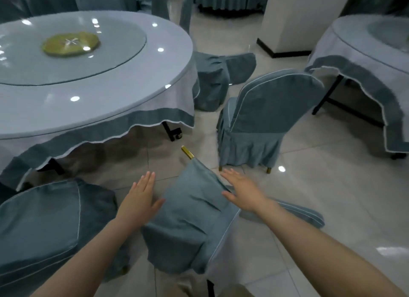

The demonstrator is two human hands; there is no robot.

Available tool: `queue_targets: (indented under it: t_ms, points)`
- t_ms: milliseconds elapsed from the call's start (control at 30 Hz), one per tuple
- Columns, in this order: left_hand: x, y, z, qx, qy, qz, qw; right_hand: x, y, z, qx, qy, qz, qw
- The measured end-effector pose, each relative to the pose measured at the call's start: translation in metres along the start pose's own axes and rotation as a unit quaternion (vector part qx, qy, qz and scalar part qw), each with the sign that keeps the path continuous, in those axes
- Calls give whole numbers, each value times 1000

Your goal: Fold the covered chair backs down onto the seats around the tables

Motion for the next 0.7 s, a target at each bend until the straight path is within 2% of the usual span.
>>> queue_targets:
  t_ms: [167, 300, 433, 533, 700]
  points:
    - [-42, -4, -35, -29, -19, 38, 999, 13, 26, -51, 0, -37, -29, 999]
    - [-75, -18, -70, -18, -20, 49, 998, 17, 43, -110, 19, -56, -22, 998]
    - [-109, -56, -124, 9, 39, 85, 996, 15, 46, -187, 52, -52, 36, 997]
    - [-129, -100, -181, 57, 81, 125, 987, 12, 48, -250, 121, -15, 92, 988]
    - [-112, -143, -245, 164, 156, 108, 968, 11, 55, -319, 198, 34, 177, 963]
Point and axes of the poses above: each hand's wrist, its own x-axis away from the middle knuckle, its own y-axis out of the back of the hand, z = x × y, the point moved 4 cm from there along -x, towards the middle knuckle, and after that the axes turned 14 degrees about z, right-handed, at the moved point
